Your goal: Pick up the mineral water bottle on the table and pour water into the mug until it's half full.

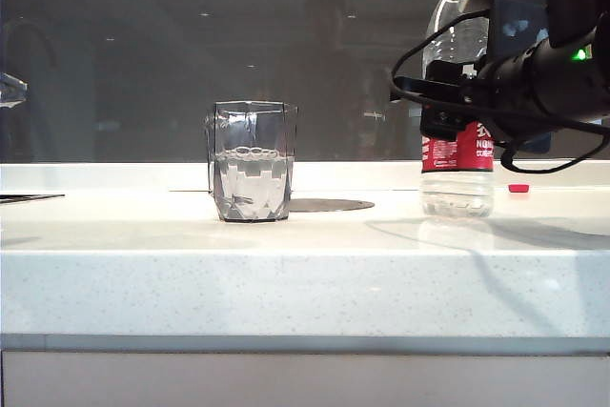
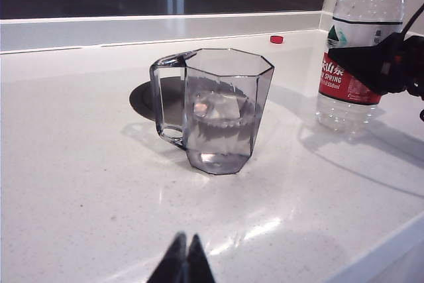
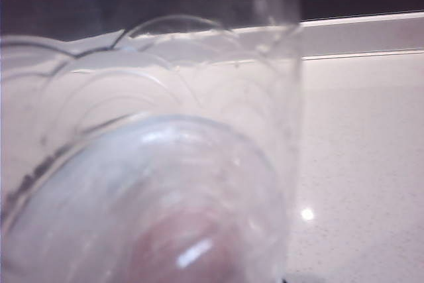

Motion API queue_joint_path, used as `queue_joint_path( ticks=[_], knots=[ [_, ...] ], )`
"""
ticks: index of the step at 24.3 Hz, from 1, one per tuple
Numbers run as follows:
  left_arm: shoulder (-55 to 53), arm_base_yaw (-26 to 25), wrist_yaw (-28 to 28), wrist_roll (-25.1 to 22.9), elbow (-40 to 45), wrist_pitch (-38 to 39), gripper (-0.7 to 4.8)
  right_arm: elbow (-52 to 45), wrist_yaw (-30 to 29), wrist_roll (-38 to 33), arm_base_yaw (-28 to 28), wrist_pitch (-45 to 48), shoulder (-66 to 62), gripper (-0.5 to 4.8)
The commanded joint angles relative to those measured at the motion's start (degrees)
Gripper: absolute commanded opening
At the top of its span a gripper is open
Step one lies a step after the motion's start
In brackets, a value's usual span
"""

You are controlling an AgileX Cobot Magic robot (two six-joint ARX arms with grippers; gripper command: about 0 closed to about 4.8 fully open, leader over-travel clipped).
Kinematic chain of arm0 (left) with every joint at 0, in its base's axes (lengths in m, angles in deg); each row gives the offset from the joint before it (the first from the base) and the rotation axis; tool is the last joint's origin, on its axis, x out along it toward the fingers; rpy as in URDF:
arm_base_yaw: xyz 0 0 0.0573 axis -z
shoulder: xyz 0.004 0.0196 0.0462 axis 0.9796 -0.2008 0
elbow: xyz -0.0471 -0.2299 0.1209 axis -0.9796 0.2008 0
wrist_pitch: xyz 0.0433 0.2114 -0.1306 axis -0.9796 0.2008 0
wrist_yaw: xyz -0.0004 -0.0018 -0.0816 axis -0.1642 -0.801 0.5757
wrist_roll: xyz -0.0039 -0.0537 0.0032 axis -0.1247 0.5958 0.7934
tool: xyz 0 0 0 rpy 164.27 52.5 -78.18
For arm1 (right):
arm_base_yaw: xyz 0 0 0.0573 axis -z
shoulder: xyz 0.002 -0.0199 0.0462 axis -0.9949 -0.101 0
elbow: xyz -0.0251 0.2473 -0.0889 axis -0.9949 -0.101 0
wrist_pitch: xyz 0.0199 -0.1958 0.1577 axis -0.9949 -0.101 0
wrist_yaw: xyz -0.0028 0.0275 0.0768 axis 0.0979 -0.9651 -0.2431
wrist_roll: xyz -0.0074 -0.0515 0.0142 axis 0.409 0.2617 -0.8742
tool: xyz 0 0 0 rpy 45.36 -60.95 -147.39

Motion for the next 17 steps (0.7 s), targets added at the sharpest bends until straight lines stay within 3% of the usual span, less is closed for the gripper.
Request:
queue_joint_path(
  ticks=[1,4,5,6,7,12,17],
  knots=[
    [0.0,-0.22,0.26,-0.11,-0.15,-0.37,-0.04,0.24,-1.51,0.07,-0.04,-0.13,0.24,2.65],
    [0.0,-4.2,0.31,-0.11,-0.15,-0.35,-0.04,0.2,-1.51,0.09,-0.07,-1.7,0.26,2.93],
    [0.0,-4.96,0.31,-0.11,-0.15,-0.37,-0.04,0.15,-1.51,0.07,-0.07,-1.7,0.26,3.27],
    [0.0,-7.41,0.26,-0.11,-0.15,-0.35,-0.04,0.11,-2.1,0.04,-0.13,-1.7,0.28,4.18],
    [0.0,-8.33,0.26,-0.11,-0.15,-0.37,-0.04,0.0,-2.64,0.04,-0.2,-1.68,0.31,4.36],
    [0.0,-13.09,0.28,-0.11,-0.15,-0.35,-0.04,-1.31,-2.73,0.0,-0.44,-1.66,1.11,4.79],
    [0.0,-15.08,0.24,-0.11,-0.15,-0.37,-0.04,-5.75,-2.64,-0.02,-0.52,-1.68,8.15,4.79]
  ],
)
